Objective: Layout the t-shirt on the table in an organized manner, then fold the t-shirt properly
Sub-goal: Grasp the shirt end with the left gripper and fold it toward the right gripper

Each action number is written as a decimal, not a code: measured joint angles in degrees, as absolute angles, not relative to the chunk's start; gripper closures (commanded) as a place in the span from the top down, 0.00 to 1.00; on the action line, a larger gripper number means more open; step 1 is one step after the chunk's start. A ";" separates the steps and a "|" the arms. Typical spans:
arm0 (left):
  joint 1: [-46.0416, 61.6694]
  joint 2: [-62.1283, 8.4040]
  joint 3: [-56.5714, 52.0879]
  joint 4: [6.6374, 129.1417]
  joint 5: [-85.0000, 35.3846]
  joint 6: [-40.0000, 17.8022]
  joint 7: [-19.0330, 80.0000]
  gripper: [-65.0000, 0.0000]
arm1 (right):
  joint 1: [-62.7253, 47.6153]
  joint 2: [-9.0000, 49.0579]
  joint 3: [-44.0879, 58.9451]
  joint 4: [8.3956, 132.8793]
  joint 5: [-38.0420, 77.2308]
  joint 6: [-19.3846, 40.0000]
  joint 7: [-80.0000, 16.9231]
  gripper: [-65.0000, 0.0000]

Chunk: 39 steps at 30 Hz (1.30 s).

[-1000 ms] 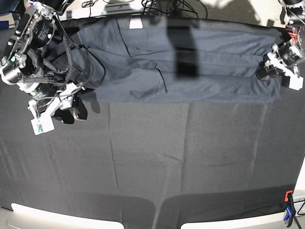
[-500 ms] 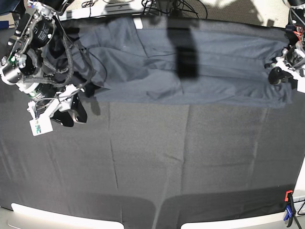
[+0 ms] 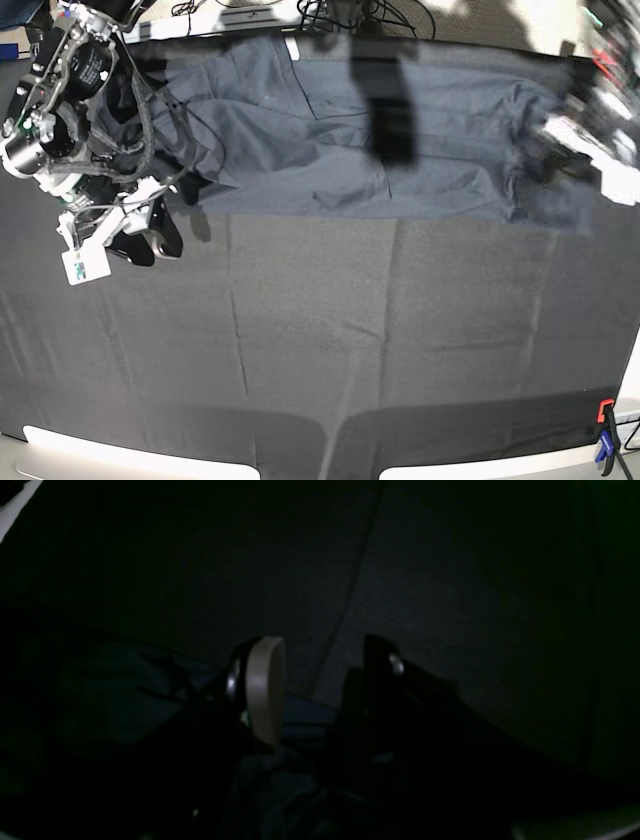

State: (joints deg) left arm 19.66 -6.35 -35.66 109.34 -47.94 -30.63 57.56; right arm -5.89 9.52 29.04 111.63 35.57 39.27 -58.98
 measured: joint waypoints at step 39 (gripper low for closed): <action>19.31 -2.13 3.73 123.02 -22.79 -28.97 51.90 0.50 | -5.87 13.67 28.99 111.66 35.64 39.27 -60.27 0.39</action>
State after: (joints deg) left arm 19.31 -2.13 3.73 123.02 -22.79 -28.97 51.90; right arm -5.87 13.67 28.99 111.66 35.64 39.27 -60.27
